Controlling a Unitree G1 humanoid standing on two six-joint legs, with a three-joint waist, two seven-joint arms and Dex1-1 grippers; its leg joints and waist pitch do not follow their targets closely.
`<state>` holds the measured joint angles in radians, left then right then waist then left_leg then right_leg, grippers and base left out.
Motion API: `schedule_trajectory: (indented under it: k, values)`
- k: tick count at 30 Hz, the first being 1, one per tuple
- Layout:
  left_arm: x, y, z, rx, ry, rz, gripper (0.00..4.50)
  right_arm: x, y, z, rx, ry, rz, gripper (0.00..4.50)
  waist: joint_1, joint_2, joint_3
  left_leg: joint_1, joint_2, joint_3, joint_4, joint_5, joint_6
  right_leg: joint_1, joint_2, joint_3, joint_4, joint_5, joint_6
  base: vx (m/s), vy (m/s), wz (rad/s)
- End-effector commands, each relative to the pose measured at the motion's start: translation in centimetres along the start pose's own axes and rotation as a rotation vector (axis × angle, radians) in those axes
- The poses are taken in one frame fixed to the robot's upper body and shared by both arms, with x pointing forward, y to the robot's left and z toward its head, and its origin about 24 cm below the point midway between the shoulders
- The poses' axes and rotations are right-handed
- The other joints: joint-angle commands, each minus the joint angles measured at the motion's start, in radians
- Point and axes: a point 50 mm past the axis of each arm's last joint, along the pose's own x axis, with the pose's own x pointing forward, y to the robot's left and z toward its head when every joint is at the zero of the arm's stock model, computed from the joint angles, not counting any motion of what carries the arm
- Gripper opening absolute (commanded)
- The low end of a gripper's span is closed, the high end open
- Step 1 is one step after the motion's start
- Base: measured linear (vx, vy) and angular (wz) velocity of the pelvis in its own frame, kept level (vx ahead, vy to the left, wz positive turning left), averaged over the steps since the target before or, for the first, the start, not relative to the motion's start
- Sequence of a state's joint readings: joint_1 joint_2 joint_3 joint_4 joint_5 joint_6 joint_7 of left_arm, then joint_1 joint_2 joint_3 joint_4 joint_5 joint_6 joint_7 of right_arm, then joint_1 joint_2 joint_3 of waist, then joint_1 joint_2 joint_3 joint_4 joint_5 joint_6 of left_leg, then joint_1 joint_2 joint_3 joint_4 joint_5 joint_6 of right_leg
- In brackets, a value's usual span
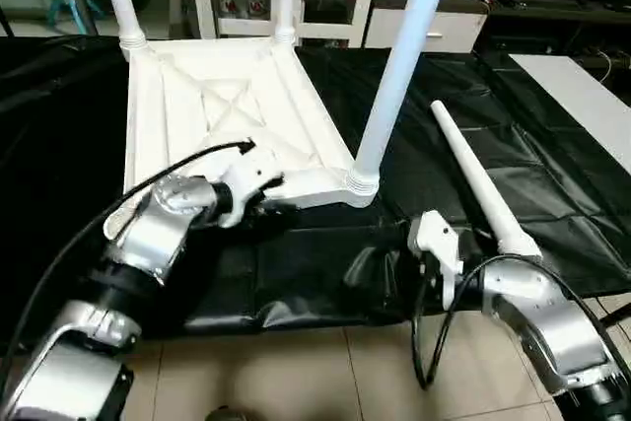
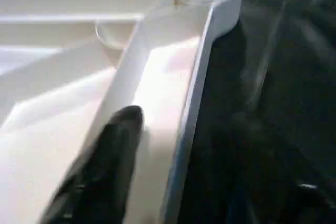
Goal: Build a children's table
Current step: Rotate leg to tighten, then rotate table base
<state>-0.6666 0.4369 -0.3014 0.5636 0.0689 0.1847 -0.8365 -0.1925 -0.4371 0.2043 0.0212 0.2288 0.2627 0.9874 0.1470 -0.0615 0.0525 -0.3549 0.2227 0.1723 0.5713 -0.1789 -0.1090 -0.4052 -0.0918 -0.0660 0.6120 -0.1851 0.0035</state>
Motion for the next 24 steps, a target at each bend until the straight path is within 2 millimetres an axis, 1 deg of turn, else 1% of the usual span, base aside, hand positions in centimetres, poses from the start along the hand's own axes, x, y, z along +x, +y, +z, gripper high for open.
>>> schedule_trajectory:
  k: [1,2,3,4,5,6,8,9,10,11,12,13,15,18,20,21,23,24]
  values:
    - [0.2,0.0,-0.7,0.021,0.060,-0.025,3.16,-0.2,-0.1,0.5,-0.012,-0.011,-0.018,4.50,0.000,0.013,-0.065,0.007,0.002,0.007,-0.062,-0.168,0.007,0.052,-0.041,0.038,-0.059,-0.065,-0.179,0.000,0.000,0.00]
    - [0.2,0.0,-0.8,0.018,0.068,-0.029,3.16,-0.2,-0.1,0.5,-0.012,-0.012,-0.021,4.50,0.001,0.013,-0.066,0.007,0.003,0.005,-0.063,-0.178,0.001,0.055,-0.042,0.038,-0.057,-0.076,-0.178,0.000,0.000,0.00]
    - [0.3,0.1,-1.1,0.009,0.090,-0.024,3.16,-0.2,-0.1,0.5,-0.013,-0.011,-0.023,4.50,0.001,0.014,-0.066,0.007,0.004,0.004,-0.063,-0.184,-0.003,0.054,-0.043,0.038,-0.057,-0.079,-0.180,0.000,0.000,0.00]
    - [0.4,0.2,-1.3,-0.006,0.116,-0.010,2.98,-0.2,-0.1,0.5,-0.014,-0.008,-0.026,4.50,0.000,0.017,-0.066,0.008,0.004,0.004,-0.063,-0.191,-0.007,0.053,-0.042,0.038,-0.057,-0.079,-0.182,0.000,0.000,0.00]
    - [0.4,0.3,-1.4,-0.010,0.123,-0.006,2.86,-0.3,-0.1,0.5,-0.014,-0.008,-0.027,4.50,0.000,0.016,-0.066,0.008,0.004,0.004,-0.063,-0.192,-0.008,0.054,-0.042,0.038,-0.057,-0.076,-0.183,0.000,0.000,0.00]
    - [0.4,0.4,-1.5,-0.020,0.133,0.004,2.86,-0.3,0.0,0.5,-0.014,-0.006,-0.029,4.50,0.001,0.015,-0.067,0.007,0.004,0.003,-0.062,-0.189,-0.008,0.055,-0.043,0.038,-0.055,-0.066,-0.186,0.000,0.000,0.00]
    - [0.6,0.8,-1.5,-0.053,0.149,0.048,2.79,-0.4,0.0,0.4,-0.015,-0.002,-0.031,4.50,0.002,0.017,-0.068,0.010,0.005,0.003,-0.061,-0.187,-0.008,0.054,-0.043,0.038,-0.054,-0.046,-0.199,0.000,0.000,0.00]
    - [0.7,1.0,-1.4,-0.074,0.162,0.083,2.67,-0.4,0.0,0.3,-0.017,0.001,-0.033,4.50,0.003,0.014,-0.067,0.009,0.005,0.004,-0.060,-0.189,-0.006,0.054,-0.042,0.037,-0.052,-0.039,-0.206,0.000,0.000,0.00]
    - [0.7,1.1,-1.3,-0.079,0.163,0.087,2.55,-0.4,0.0,0.3,-0.017,0.001,-0.033,4.50,0.005,0.015,-0.066,0.009,0.005,0.004,-0.061,-0.190,-0.005,0.055,-0.043,0.037,-0.053,-0.042,-0.207,0.000,0.000,0.00]
    - [0.8,1.1,-1.3,-0.091,0.164,0.094,2.40,-0.4,0.0,0.3,-0.017,0.002,-0.034,4.50,0.006,0.014,-0.066,0.007,0.005,0.003,-0.061,-0.194,-0.004,0.057,-0.045,0.038,-0.054,-0.055,-0.206,0.000,0.000,0.00]
    - [0.8,1.2,-1.1,-0.115,0.165,0.101,2.38,-0.4,0.0,0.3,-0.017,0.002,-0.033,4.50,0.006,0.012,-0.065,0.006,0.005,0.003,-0.062,-0.201,-0.005,0.057,-0.046,0.037,-0.055,-0.077,-0.202,0.000,0.000,0.00]
    - [0.9,1.2,-1.0,-0.124,0.169,0.103,2.33,-0.3,0.0,0.3,-0.017,0.002,-0.031,4.50,0.006,0.012,-0.064,0.006,0.005,0.002,-0.062,-0.208,-0.005,0.056,-0.046,0.037,-0.058,-0.098,-0.198,0.000,0.000,0.00]
    - [0.9,1.2,-1.0,-0.130,0.172,0.107,2.07,-0.3,0.0,0.4,-0.017,0.002,-0.029,4.50,0.007,0.012,-0.064,0.006,0.005,0.001,-0.063,-0.216,-0.005,0.056,-0.047,0.037,-0.061,-0.125,-0.190,0.000,0.000,0.00]
    - [0.9,1.3,-1.0,-0.170,0.192,0.140,1.90,-0.1,0.0,0.5,-0.016,-0.007,-0.025,4.50,0.006,0.013,-0.065,0.006,0.006,0.001,-0.062,-0.209,-0.005,0.055,-0.046,0.037,-0.060,-0.113,-0.191,0.000,0.000,0.00]
    - [0.8,1.6,-1.3,-0.209,0.220,0.188,1.63,0.0,0.0,0.6,-0.015,-0.012,-0.024,4.50,0.006,0.012,-0.065,0.006,0.005,0.002,-0.062,-0.207,-0.004,0.055,-0.046,0.037,-0.059,-0.106,-0.194,0.000,0.000,0.00]
    - [0.7,1.8,-1.6,-0.237,0.243,0.227,1.53,0.0,0.0,0.6,-0.015,-0.012,-0.024,4.50,0.007,0.011,-0.064,0.004,0.005,0.001,-0.062,-0.213,-0.003,0.056,-0.046,0.036,-0.060,-0.115,-0.194,0.000,0.000,0.00]
    - [0.5,2.0,-1.9,-0.260,0.258,0.263,1.48,0.1,0.0,0.5,-0.015,-0.012,-0.023,4.50,0.006,0.010,-0.063,0.003,0.004,0.000,-0.063,-0.216,-0.002,0.057,-0.047,0.036,-0.062,-0.135,-0.188,0.000,0.000,0.00]
    - [0.4,2.2,-2.3,-0.278,0.270,0.298,1.45,0.1,0.1,0.5,-0.015,-0.012,-0.021,4.50,0.002,0.008,-0.063,-0.004,0.002,-0.003,-0.065,-0.212,-0.004,0.063,-0.047,0.034,-0.063,-0.146,-0.179,0.000,0.000,0.00]
